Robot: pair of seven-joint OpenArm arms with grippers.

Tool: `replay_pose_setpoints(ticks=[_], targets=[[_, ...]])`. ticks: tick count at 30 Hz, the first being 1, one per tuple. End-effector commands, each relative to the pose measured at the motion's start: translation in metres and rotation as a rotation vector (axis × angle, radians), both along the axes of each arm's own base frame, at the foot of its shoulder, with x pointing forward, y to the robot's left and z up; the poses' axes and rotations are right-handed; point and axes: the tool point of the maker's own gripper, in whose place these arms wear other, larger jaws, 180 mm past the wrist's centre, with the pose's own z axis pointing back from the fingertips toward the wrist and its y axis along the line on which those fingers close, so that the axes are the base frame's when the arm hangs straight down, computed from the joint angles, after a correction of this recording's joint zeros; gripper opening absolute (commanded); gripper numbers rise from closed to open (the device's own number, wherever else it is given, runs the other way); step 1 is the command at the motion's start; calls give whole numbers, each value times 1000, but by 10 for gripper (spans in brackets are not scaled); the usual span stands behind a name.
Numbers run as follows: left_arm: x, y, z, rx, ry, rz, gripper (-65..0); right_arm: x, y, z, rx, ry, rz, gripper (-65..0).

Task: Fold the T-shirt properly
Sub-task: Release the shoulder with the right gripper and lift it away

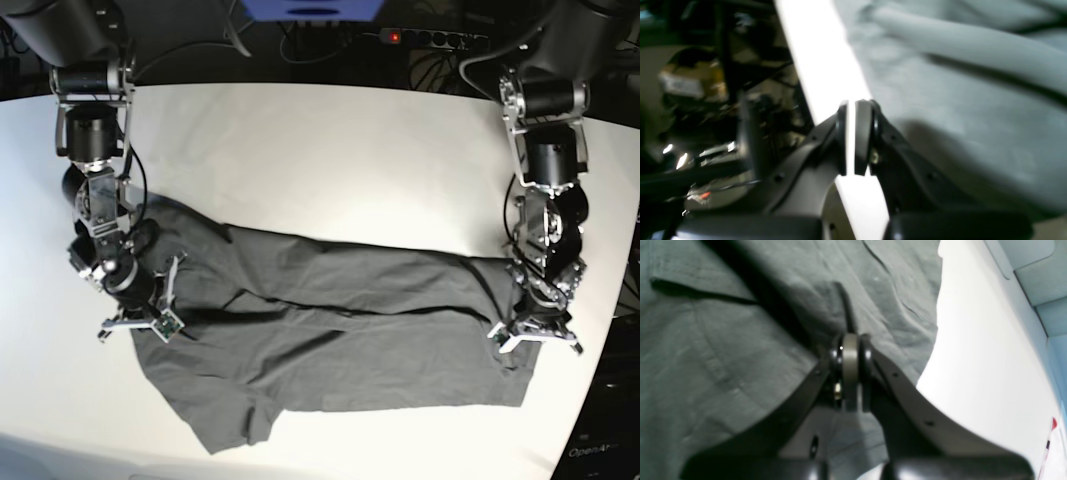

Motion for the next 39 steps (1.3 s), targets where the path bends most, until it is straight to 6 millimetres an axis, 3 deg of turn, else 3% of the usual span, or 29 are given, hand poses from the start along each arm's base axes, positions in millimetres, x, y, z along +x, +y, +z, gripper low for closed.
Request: replay_pose_setpoints(ticks=[1,14,32,39], targets=[[12,4,25,19,-72,-2,-625,19,-3,28,2,-80,2,-644],[-14,8,-25,-51,35,31,-625,36,-30,55,-49,-126,-20,-646],[-22,14,-32,-58,48,50,-625,46,-31,69,-55,-155,-16,-643],[-23,21,-29,-57,41,63,-625,37,-34,42,-38,-85,-30,-640]])
